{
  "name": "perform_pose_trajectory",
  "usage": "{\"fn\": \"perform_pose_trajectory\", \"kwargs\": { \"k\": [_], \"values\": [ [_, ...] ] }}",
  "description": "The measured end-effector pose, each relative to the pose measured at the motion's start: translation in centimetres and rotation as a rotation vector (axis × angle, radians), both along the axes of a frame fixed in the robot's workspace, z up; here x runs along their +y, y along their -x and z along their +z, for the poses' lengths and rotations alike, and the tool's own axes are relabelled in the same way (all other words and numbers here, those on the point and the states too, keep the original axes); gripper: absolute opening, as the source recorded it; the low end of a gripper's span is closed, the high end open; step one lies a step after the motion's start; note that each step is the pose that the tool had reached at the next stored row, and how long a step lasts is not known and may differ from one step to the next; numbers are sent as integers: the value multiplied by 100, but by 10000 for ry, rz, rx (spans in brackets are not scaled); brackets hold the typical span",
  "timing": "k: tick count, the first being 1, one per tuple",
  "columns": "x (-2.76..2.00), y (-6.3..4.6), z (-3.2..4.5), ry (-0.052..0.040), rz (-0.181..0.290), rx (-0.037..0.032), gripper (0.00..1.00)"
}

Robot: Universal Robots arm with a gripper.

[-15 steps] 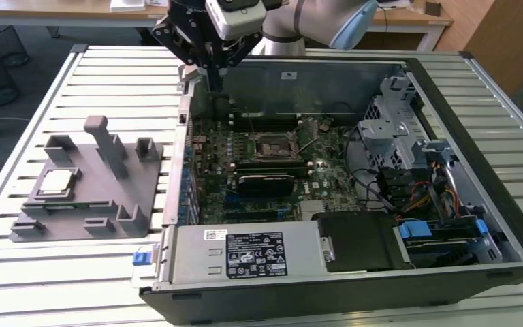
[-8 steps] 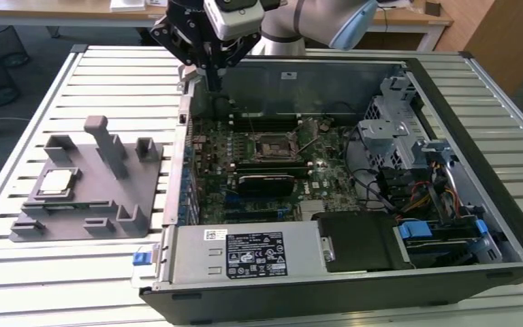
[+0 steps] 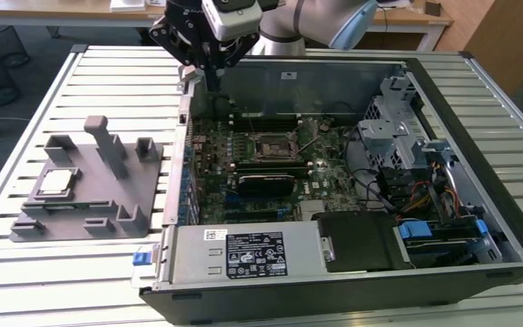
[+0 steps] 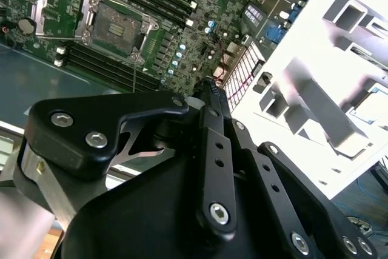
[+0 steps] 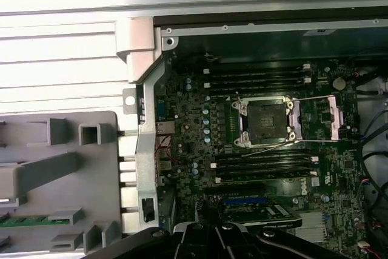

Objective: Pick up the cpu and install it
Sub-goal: 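Reach for the cpu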

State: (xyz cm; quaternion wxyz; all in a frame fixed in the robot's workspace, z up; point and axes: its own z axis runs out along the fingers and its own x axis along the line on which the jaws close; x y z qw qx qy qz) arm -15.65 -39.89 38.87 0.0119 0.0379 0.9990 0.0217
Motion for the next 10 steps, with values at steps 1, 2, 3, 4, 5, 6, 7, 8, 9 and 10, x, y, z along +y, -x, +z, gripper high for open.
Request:
{"fn": "perform_pose_trajectory", "kwargs": {
  "k": [1, 2, 3, 4, 5, 6, 7, 8, 9, 10],
  "values": [
    [0, 3, -1, 0, 0, 0, 11],
    [0, 5, -1, 0, 0, 1, 11],
    [0, 7, -2, 0, 1, 1, 11],
    [0, 9, -2, 0, 1, 2, 11],
    [0, 11, -3, 1, 0, 2, 11],
    [0, 13, -3, 1, 0, 3, 11],
    [0, 15, -4, 0, 1, 3, 11],
    [0, 17, -5, 0, 1, 4, 11],
    [0, 19, -5, 1, 0, 4, 11],
    [0, 21, -6, 1, 0, 4, 11]
  ]
}}
